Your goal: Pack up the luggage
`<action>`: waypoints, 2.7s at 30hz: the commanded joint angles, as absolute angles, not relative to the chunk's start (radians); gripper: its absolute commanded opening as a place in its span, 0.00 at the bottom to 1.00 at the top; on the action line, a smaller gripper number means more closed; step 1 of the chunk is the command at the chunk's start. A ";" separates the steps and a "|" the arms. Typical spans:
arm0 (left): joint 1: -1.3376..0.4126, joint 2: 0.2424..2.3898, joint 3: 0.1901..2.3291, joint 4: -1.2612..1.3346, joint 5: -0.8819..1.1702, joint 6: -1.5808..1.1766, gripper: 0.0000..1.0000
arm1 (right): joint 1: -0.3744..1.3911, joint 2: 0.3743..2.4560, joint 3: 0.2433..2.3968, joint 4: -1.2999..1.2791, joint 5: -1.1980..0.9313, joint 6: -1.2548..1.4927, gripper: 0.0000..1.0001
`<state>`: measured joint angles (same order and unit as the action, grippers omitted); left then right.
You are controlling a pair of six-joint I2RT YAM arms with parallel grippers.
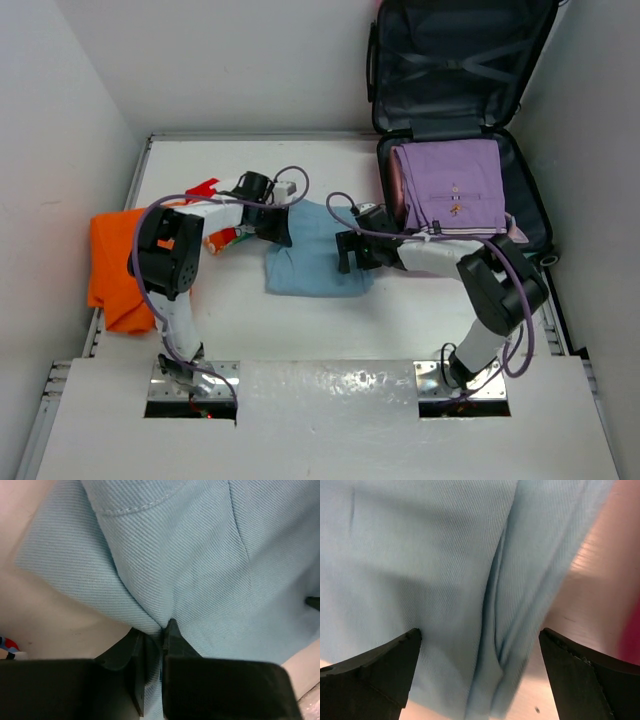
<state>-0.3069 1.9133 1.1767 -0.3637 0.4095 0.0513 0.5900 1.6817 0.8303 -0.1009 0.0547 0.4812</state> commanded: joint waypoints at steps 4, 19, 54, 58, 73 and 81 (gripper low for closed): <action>-0.310 1.933 1.105 -0.371 0.488 0.045 0.00 | 0.588 1.865 0.861 0.050 -0.030 0.560 0.84; -0.244 1.752 1.388 -0.486 0.672 0.060 0.00 | 0.569 1.737 1.199 -0.109 -0.127 0.456 0.00; -0.732 2.428 2.344 -0.078 0.316 -0.253 0.29 | -0.308 1.686 1.542 -0.485 0.143 0.049 0.57; -0.729 2.410 2.394 -0.164 0.256 -0.169 1.00 | -0.301 1.717 1.617 -0.561 0.176 0.038 0.99; -0.203 1.840 2.196 -0.623 0.215 0.169 0.73 | 0.469 1.483 1.471 -0.206 0.155 0.254 0.03; 0.182 1.591 1.731 -0.572 0.288 0.190 0.47 | 0.676 2.038 1.671 0.163 -0.133 0.782 0.98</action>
